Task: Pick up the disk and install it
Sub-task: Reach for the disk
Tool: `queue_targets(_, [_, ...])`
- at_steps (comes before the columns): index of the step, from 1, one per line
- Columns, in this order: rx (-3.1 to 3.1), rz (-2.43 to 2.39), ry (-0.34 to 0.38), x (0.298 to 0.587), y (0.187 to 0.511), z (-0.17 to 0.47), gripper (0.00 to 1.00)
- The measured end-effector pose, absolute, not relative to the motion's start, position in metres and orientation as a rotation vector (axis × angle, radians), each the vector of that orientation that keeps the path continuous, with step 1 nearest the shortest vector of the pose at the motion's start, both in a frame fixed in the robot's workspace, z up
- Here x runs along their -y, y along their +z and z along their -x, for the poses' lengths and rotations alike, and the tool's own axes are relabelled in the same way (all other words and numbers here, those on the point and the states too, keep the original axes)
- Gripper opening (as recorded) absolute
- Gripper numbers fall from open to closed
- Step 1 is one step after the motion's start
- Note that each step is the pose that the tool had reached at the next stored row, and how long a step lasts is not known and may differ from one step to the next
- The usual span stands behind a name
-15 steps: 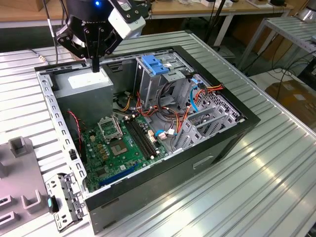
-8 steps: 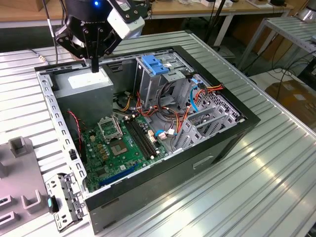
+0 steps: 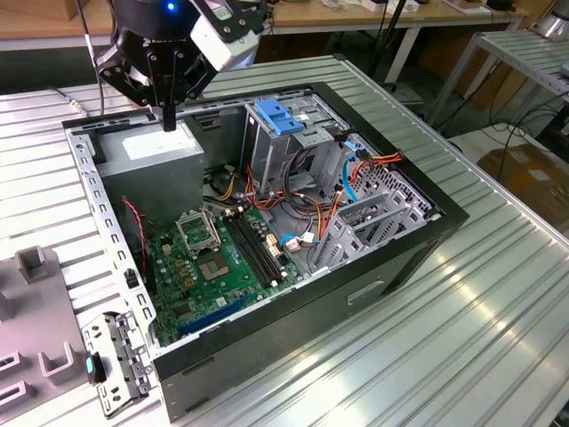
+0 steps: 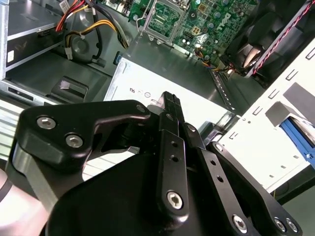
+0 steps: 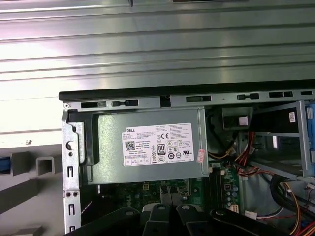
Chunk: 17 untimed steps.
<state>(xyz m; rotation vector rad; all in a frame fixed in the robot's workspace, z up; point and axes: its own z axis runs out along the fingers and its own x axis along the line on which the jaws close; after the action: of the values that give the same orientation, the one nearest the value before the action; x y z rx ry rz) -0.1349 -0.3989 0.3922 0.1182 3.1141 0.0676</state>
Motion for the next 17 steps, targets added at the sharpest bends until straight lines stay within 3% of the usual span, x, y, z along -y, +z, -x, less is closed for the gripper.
queue_targets(17, [-3.116, -0.118, 0.067, 0.3989, 0.3917, 0.1412, 0.11])
